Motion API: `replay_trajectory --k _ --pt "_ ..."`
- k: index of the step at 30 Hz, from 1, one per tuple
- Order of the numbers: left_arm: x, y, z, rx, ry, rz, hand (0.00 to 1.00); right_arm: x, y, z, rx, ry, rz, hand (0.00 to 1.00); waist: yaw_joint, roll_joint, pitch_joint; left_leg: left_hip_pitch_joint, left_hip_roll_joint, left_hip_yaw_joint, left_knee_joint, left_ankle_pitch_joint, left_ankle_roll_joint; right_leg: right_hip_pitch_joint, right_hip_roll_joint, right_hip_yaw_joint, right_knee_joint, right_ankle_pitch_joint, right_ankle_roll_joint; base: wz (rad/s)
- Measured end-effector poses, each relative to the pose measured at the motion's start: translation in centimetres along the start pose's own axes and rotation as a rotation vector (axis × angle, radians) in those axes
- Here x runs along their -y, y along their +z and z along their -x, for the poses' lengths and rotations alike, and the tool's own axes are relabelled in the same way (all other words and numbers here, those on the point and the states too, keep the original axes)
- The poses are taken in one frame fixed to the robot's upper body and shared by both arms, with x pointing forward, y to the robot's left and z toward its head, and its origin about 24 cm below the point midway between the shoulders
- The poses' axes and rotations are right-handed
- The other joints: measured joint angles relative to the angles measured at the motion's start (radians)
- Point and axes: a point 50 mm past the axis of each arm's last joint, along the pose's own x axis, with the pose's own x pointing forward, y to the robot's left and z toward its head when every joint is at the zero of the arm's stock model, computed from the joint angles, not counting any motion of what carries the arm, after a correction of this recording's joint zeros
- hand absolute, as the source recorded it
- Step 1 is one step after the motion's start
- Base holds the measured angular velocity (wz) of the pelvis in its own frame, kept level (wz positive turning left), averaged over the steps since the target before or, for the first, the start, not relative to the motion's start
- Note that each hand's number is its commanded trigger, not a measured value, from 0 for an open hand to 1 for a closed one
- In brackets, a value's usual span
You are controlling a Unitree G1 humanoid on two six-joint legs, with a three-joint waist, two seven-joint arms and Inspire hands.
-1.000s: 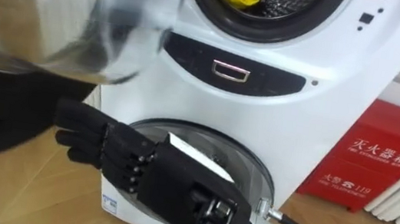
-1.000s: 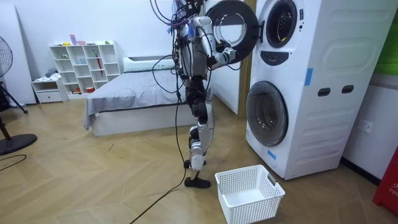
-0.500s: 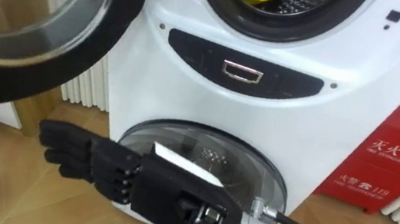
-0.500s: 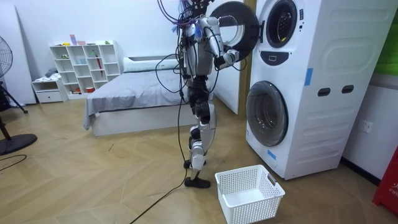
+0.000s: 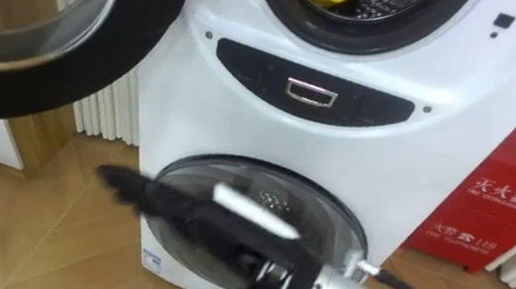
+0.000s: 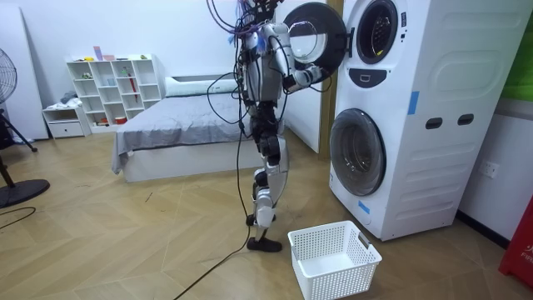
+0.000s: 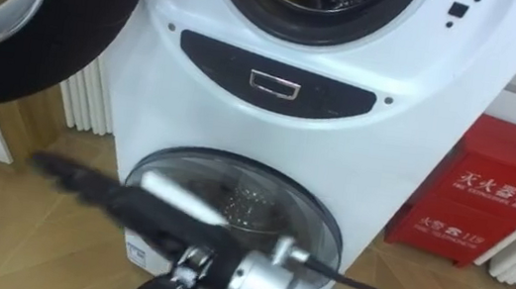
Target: Pick clothes from washing machine
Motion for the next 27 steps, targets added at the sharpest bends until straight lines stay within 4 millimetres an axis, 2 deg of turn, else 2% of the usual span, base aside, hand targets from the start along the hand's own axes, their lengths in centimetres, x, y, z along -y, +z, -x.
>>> replay_trajectory --k 2,4,7,11,17,23,27 --pt "0.5 -0.8 0.2 -0.023 -0.004 0.030 0.00 1.3 -0.2 0.8 -0.033 -0.095 0.048 0.00 -0.031 0.013 -0.0039 0.007 -0.003 0.000 0.000 -0.004 0.006 0.008 -0.003 -0.001 0.000 0.001 0.004 0.00" --pt "0.8 -1.1 0.3 -0.037 -0.008 0.047 0.00 2.2 -0.1 1.2 -0.040 -0.167 0.072 0.00 -0.046 0.024 -0.0047 0.011 -0.003 0.006 -0.003 -0.004 0.007 0.008 -0.004 0.003 0.004 0.001 0.005 -0.09" --pt "1.1 -1.3 0.4 -0.054 -0.013 0.074 0.00 3.4 -0.1 1.8 -0.046 -0.275 0.091 0.00 -0.057 0.045 -0.0050 0.021 -0.002 0.021 -0.005 -0.006 0.009 0.008 -0.005 0.020 0.011 0.000 0.006 -0.14" --pt "1.2 -1.3 0.4 -0.055 -0.009 0.089 0.00 3.9 0.0 2.1 -0.040 -0.356 0.087 0.00 -0.067 0.060 -0.0116 0.028 -0.002 0.027 -0.005 -0.006 0.010 0.008 -0.006 0.025 0.012 0.000 0.006 -0.06" --pt "1.7 -0.9 0.4 -0.048 0.005 0.086 0.00 4.7 0.8 2.0 0.065 -0.430 -0.064 0.00 -0.058 0.052 -0.0168 0.037 -0.002 0.027 -0.006 -0.006 0.010 0.014 -0.006 0.024 0.012 0.001 0.006 0.00" --pt "1.7 -1.1 0.4 -0.057 0.017 0.084 0.00 5.2 1.8 1.1 0.152 -0.459 -0.146 0.00 -0.057 0.049 -0.0098 0.045 -0.003 0.026 -0.003 -0.006 0.010 0.023 -0.006 0.025 0.010 -0.001 0.008 0.00" --pt "1.7 -1.1 0.4 -0.066 0.017 0.085 0.00 5.2 2.1 0.8 0.188 -0.468 -0.185 0.00 -0.056 0.050 -0.0090 0.036 -0.006 0.022 0.001 -0.007 0.011 0.020 -0.010 0.023 0.009 -0.005 0.013 0.03"
